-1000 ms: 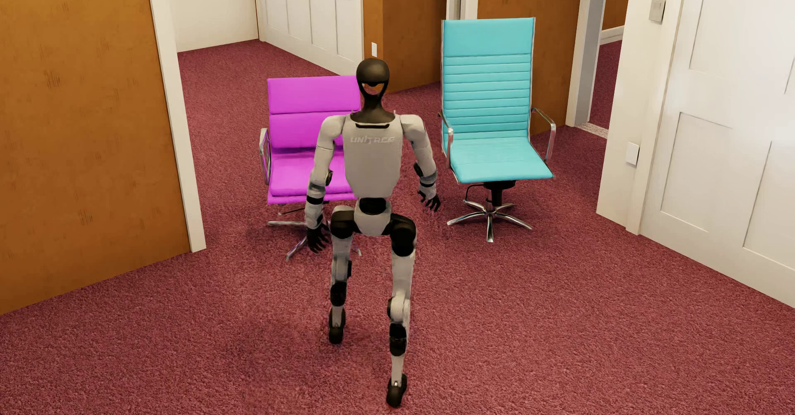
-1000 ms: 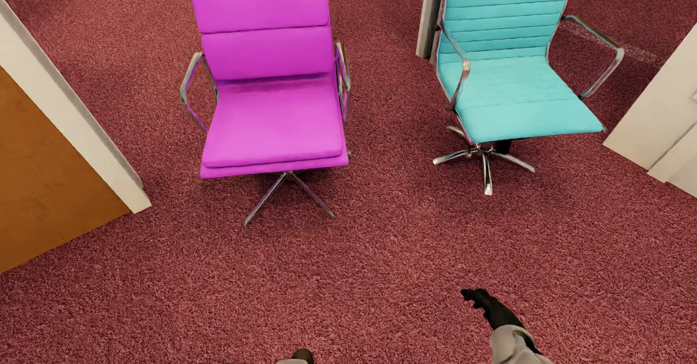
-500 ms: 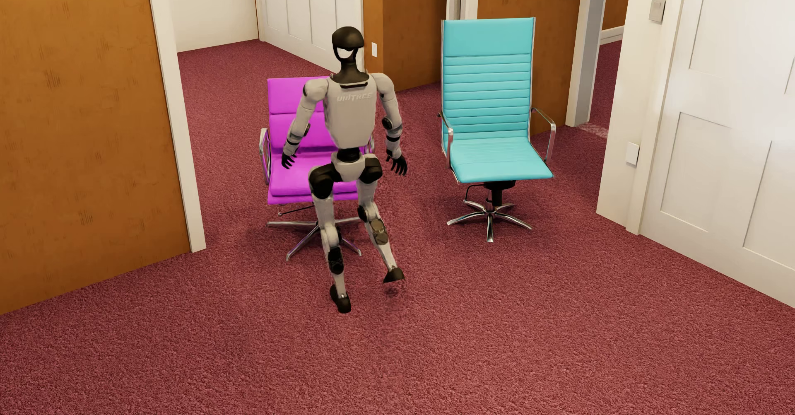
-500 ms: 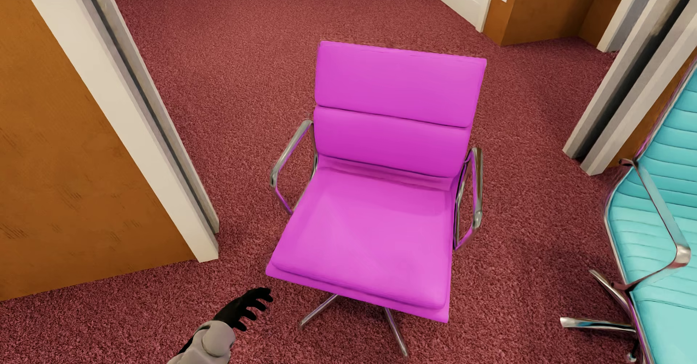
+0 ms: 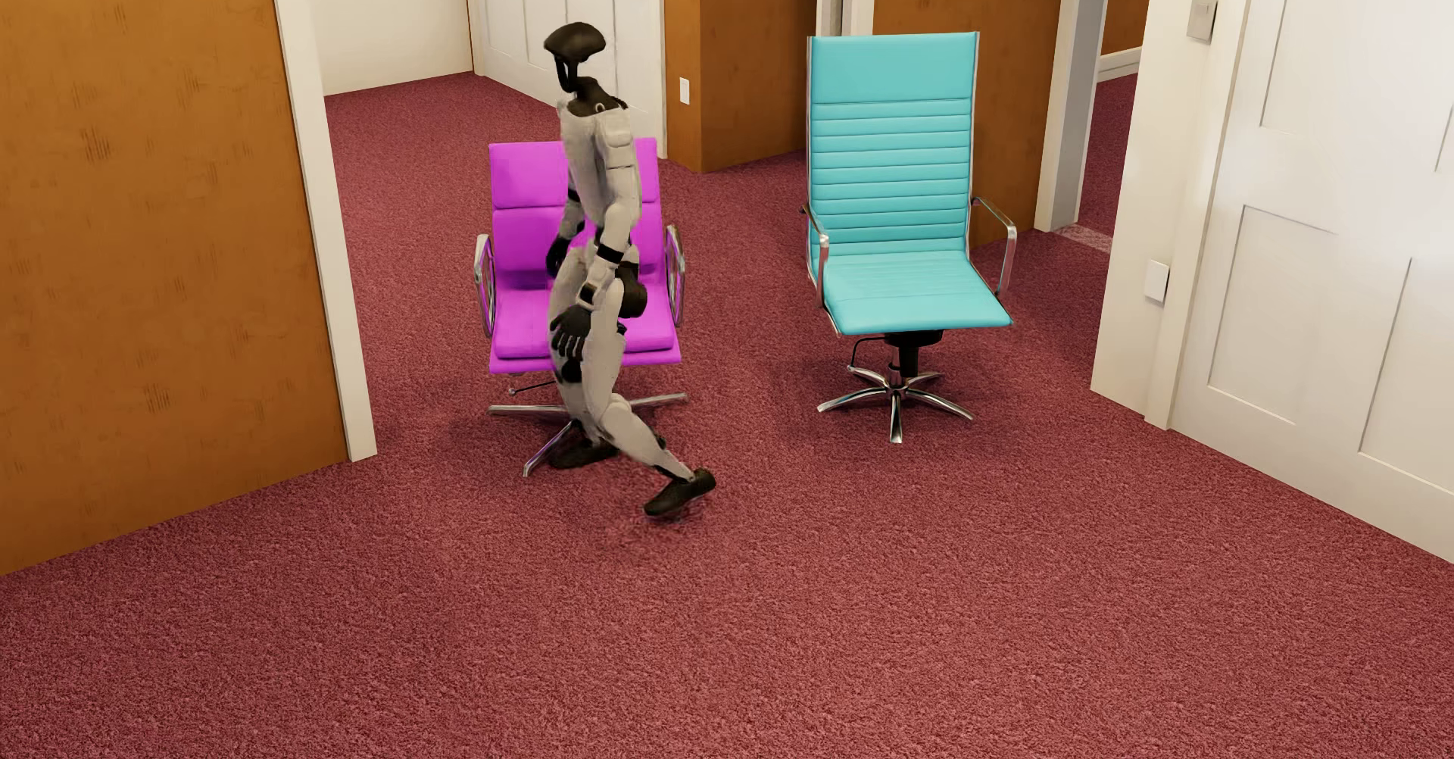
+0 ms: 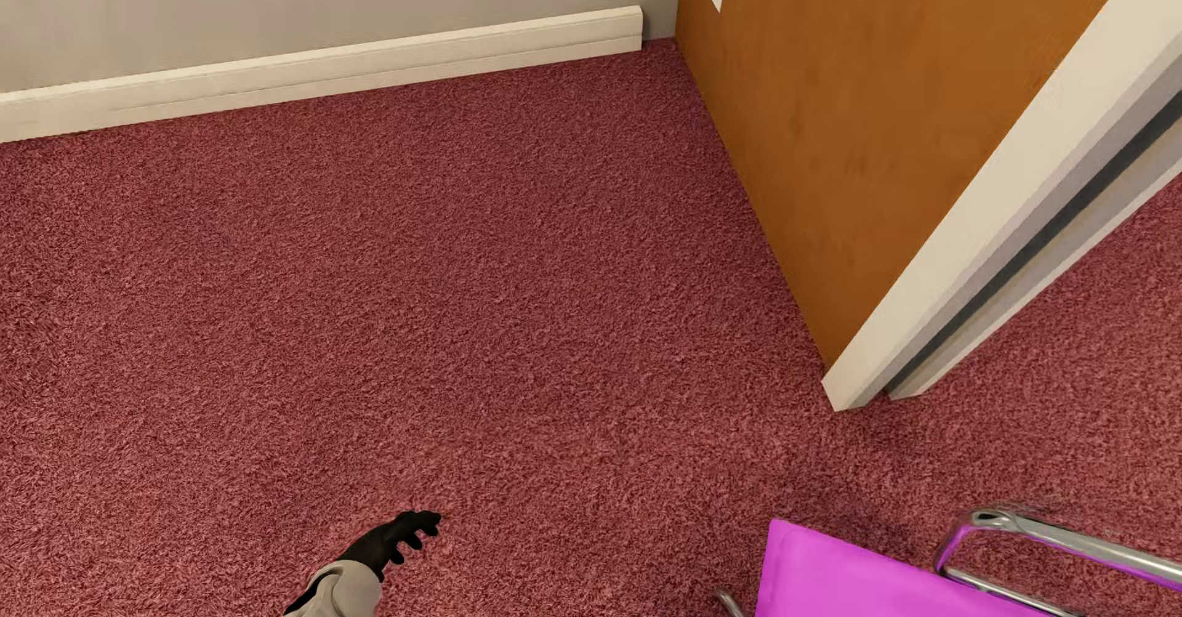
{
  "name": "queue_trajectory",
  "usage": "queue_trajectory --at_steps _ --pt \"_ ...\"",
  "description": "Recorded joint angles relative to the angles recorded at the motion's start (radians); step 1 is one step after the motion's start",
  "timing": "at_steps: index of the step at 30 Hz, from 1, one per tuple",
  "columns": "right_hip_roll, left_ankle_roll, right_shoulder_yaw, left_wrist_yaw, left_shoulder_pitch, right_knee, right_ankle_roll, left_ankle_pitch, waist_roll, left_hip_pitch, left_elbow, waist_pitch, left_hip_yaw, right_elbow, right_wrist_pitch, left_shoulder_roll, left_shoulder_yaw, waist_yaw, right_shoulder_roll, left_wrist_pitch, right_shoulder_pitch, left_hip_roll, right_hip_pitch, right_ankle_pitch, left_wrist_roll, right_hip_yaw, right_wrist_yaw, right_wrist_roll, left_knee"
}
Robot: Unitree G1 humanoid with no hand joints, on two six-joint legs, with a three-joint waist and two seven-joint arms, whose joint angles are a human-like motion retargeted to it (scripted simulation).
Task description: Perch on purple chair
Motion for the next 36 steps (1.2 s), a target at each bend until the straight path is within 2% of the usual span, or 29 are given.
queue_trajectory --at_steps 1,2,3,5,6,7,8,9,10,12,13,14,15,16,17,18,20,21,22,23,24,25,27,28,30,31,32,35,36 --pt "0.021 -0.047 -0.036 -0.009 -0.014 -0.023 -0.021 0.002 -0.001 0.039 0.03 0.016 0.039 0.016 0.061 0.042 0.006 -0.004 0.013 0.006 -0.003 0.03 0.057 -0.025 -0.034 -0.02 -0.031 -0.016 -0.019" --pt "0.01 -0.07 -0.053 -0.039 -0.033 0.014 -0.048 -0.01 -0.018 0.069 0.041 0.014 0.089 -0.003 -0.024 0.087 0.022 -0.011 0.019 -0.005 0.011 0.018 0.039 -0.055 -0.018 -0.055 0.034 0.019 -0.062" --pt "0.078 -0.094 -0.09 -0.043 -0.037 -0.063 -0.093 -0.036 0.011 0.159 0.042 0.044 0.197 0.003 -0.043 0.115 0.031 0.0 0.017 -0.017 0.026 0.068 0.131 -0.037 -0.002 -0.105 0.061 -0.02 -0.102" --pt "0.066 -0.048 -0.018 -0.017 -0.022 -0.02 -0.12 0.04 -0.026 0.214 0.024 -0.003 0.256 0.027 -0.048 0.167 0.086 -0.014 0.036 -0.012 0.035 0.037 0.054 -0.04 -0.005 -0.109 0.058 0.005 -0.265" --pt "0.077 -0.031 0.0 0.006 -0.022 -0.031 -0.121 0.087 -0.023 0.241 0.019 0.007 0.282 0.029 -0.044 0.176 0.097 -0.026 0.044 -0.016 0.023 0.027 0.054 -0.033 -0.041 -0.12 0.044 0.018 -0.351" --pt "0.09 -0.023 -0.018 0.043 -0.044 -0.054 -0.121 0.1 -0.012 0.231 0.025 0.025 0.259 0.02 -0.047 0.159 0.075 -0.022 0.043 -0.009 0.005 0.023 0.046 -0.027 -0.063 -0.12 0.002 0.016 -0.426" --pt "0.089 0.005 -0.026 0.068 -0.05 -0.024 -0.113 0.093 -0.014 0.202 0.025 0.042 0.243 -0.002 -0.022 0.152 0.07 -0.03 0.046 0.025 -0.007 0.018 0.009 -0.026 -0.072 -0.117 0.005 0.024 -0.464" --pt "0.072 0.005 0.014 0.113 -0.077 0.074 -0.082 0.093 -0.028 0.151 0.052 0.081 0.223 0.017 -0.076 0.146 0.038 -0.029 0.07 -0.025 -0.045 0.034 -0.062 -0.055 -0.071 -0.095 0.022 0.036 -0.439" --pt "0.028 -0.011 0.047 0.105 -0.093 0.23 -0.031 0.082 -0.038 0.072 0.059 0.111 0.197 0.005 -0.078 0.138 0.03 -0.027 0.065 -0.047 -0.077 0.059 -0.174 -0.073 -0.089 -0.049 0.006 0.047 -0.384" --pt "-0.033 -0.084 0.077 0.079 -0.113 0.469 -0.001 0.036 -0.029 -0.1 0.065 0.174 0.188 -0.056 -0.064 0.123 0.013 -0.024 0.044 -0.034 -0.124 0.134 -0.358 -0.108 -0.055 0.015 0.015 0.016 -0.209" --pt "-0.034 -0.104 0.086 0.065 -0.128 0.504 0.003 0.015 -0.026 -0.205 0.067 0.204 0.169 -0.076 -0.082 0.123 -0.002 -0.015 0.037 -0.029 -0.161 0.169 -0.412 -0.117 -0.042 0.03 0.002 0.019 -0.096" --pt "-0.019 -0.122 0.098 0.045 -0.128 0.53 -0.006 0.0 -0.034 -0.317 0.062 0.221 0.112 -0.096 -0.069 0.127 -0.007 -0.015 0.03 -0.03 -0.192 0.188 -0.465 -0.1 -0.019 0.079 0.026 -0.025 0.001" --pt "-0.008 -0.13 0.117 0.051 -0.127 0.562 0.016 -0.019 -0.035 -0.405 0.054 0.248 0.054 -0.138 -0.078 0.13 -0.014 -0.012 0.034 -0.039 -0.221 0.196 -0.496 -0.147 -0.016 0.133 -0.018 0.003 0.084" --pt "0.009 -0.129 0.135 0.056 -0.123 0.617 -0.016 -0.033 -0.035 -0.527 0.032 0.269 -0.001 -0.159 -0.086 0.135 -0.018 -0.01 0.029 -0.038 -0.262 0.197 -0.537 -0.235 -0.007 0.149 -0.037 -0.007 0.204" --pt "0.026 -0.139 0.139 0.045 -0.118 0.73 -0.032 -0.06 -0.038 -0.641 0.018 0.283 -0.042 -0.203 -0.081 0.142 -0.005 -0.01 0.02 -0.002 -0.292 0.208 -0.626 -0.265 0.025 0.16 -0.028 -0.027 0.314" --pt "0.042 -0.177 0.16 0.044 -0.116 0.866 0.007 -0.098 -0.051 -0.718 -0.001 0.313 -0.078 -0.226 -0.08 0.15 0.023 -0.004 0.025 -0.013 -0.344 0.254 -0.728 -0.283 0.035 0.18 -0.051 -0.043 0.41" --pt "0.021 -0.208 0.196 0.124 -0.088 1.076 0.024 -0.174 -0.039 -0.845 -0.04 0.384 -0.136 -0.291 -0.062 0.134 0.058 -0.014 0.006 0.012 -0.422 0.297 -0.817 -0.387 -0.002 0.157 -0.105 -0.058 0.606" --pt "-0.009 -0.195 0.194 0.176 -0.083 1.186 0.062 -0.204 -0.026 -0.905 -0.059 0.406 -0.164 -0.328 -0.05 0.119 0.046 -0.014 -0.017 0.021 -0.445 0.28 -0.862 -0.429 -0.026 0.175 -0.14 -0.061 0.697" --pt "-0.01 -0.195 0.194 0.207 -0.077 1.28 0.07 -0.229 -0.017 -0.958 -0.087 0.433 -0.203 -0.367 -0.055 0.097 0.064 -0.003 -0.065 0.027 -0.474 0.267 -0.903 -0.458 -0.022 0.191 -0.138 -0.048 0.78" --pt "-0.012 -0.198 0.183 0.247 -0.087 1.358 0.082 -0.246 -0.001 -0.997 -0.106 0.469 -0.23 -0.393 -0.02 0.072 0.097 0.0 -0.065 0.015 -0.498 0.261 -0.915 -0.491 -0.059 0.199 -0.176 -0.048 0.856" --pt "-0.015 -0.21 0.196 0.272 -0.084 1.427 0.088 -0.241 -0.002 -1.038 -0.136 0.485 -0.268 -0.399 -0.024 0.067 0.103 0.004 -0.087 0.003 -0.522 0.255 -0.948 -0.503 -0.058 0.208 -0.181 -0.042 0.918" --pt "-0.027 -0.216 0.218 0.293 -0.09 1.471 0.094 -0.239 -0.004 -1.037 -0.147 0.506 -0.271 -0.388 -0.009 0.065 0.099 0.003 -0.101 0.005 -0.542 0.254 -0.951 -0.505 -0.052 0.214 -0.229 -0.02 0.949" --pt "-0.043 -0.235 0.236 0.298 -0.105 1.484 0.11 -0.206 -0.007 -0.98 -0.118 0.559 -0.243 -0.342 0.011 0.037 0.084 0.01 -0.098 0.014 -0.568 0.272 -0.916 -0.476 -0.029 0.224 -0.25 0.008 0.942" --pt "-0.062 -0.247 0.238 0.304 -0.092 1.493 0.137 -0.19 -0.006 -0.963 -0.098 0.559 -0.232 -0.326 0.011 0.031 0.074 0.009 -0.082 0.03 -0.57 0.28 -0.907 -0.452 -0.046 0.228 -0.246 0.03 0.939" --pt "-0.106 -0.251 0.232 0.231 -0.065 1.526 0.148 -0.188 -0.002 -0.915 -0.093 0.543 -0.22 -0.3 0.036 0.03 0.074 0.009 -0.067 0.033 -0.536 0.276 -0.871 -0.446 -0.018 0.226 -0.251 0.022 0.953" --pt "-0.105 -0.258 0.234 0.218 -0.056 1.548 0.14 -0.208 -0.012 -0.884 -0.097 0.535 -0.212 -0.291 0.035 0.037 0.071 0.011 -0.057 0.004 -0.522 0.288 -0.856 -0.466 -0.015 0.228 -0.258 0.021 0.967" --pt "-0.102 -0.257 0.234 0.199 -0.046 1.551 0.121 -0.224 -0.01 -0.858 -0.089 0.524 -0.206 -0.28 0.023 0.033 0.071 0.013 -0.045 0.018 -0.51 0.294 -0.826 -0.493 0.011 0.22 -0.247 0.035 0.974" --pt "-0.091 -0.272 0.236 0.229 -0.054 1.56 0.098 -0.238 -0.014 -0.816 0.012 0.502 -0.192 -0.186 0.04 -0.026 0.101 0.002 0.017 0.022 -0.529 0.303 -0.792 -0.544 -0.062 0.223 -0.267 0.076 0.976" --pt "-0.095 -0.28 0.229 0.224 -0.053 1.558 0.093 -0.238 -0.008 -0.819 0.03 0.49 -0.193 -0.171 0.044 -0.035 0.096 0.002 0.027 0.041 -0.525 0.305 -0.789 -0.551 -0.061 0.219 -0.269 0.078 0.975"
